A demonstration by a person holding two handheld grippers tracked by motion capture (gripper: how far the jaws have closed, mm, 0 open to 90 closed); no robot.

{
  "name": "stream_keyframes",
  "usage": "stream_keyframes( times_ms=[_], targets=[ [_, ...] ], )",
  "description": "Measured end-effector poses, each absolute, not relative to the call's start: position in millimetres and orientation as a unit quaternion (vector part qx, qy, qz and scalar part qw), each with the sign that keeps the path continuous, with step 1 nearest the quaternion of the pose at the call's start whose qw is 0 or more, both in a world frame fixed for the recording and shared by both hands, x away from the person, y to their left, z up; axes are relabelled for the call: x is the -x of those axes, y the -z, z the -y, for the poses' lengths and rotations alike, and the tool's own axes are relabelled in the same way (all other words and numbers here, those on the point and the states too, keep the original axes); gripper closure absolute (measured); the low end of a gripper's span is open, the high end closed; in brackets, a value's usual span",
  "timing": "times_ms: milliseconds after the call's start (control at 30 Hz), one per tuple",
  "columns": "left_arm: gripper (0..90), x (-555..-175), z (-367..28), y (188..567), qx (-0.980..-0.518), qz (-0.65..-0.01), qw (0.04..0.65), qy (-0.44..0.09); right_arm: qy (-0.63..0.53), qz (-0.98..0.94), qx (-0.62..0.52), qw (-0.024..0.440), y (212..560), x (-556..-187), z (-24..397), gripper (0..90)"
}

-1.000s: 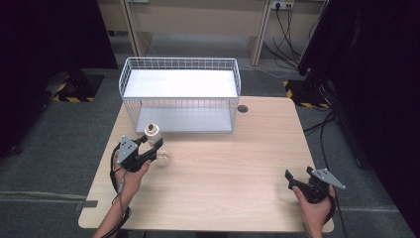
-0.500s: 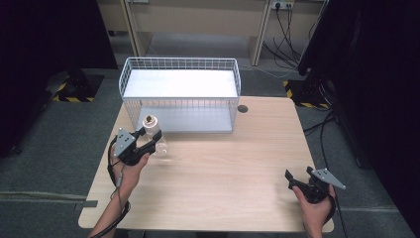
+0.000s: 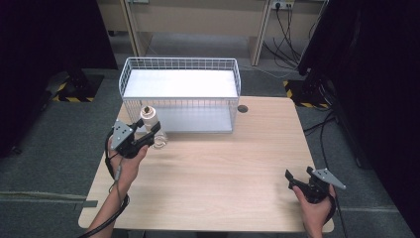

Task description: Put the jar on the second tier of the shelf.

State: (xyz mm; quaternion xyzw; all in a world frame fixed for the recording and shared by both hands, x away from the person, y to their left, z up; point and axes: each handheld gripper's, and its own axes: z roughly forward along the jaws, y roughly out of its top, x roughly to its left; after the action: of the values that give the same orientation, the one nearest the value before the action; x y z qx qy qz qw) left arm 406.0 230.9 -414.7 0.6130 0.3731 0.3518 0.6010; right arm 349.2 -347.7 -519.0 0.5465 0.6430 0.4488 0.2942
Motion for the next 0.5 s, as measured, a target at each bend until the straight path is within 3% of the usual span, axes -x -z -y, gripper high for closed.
stream_keyframes(
  times_ms=[500],
  targets=[
    [45.7, -411, -232, 390, -0.606, -0.367, 0.604, -0.364, -0.449, -0.643, -0.547, 0.293, 519, -349, 348, 7.7]
  ],
)
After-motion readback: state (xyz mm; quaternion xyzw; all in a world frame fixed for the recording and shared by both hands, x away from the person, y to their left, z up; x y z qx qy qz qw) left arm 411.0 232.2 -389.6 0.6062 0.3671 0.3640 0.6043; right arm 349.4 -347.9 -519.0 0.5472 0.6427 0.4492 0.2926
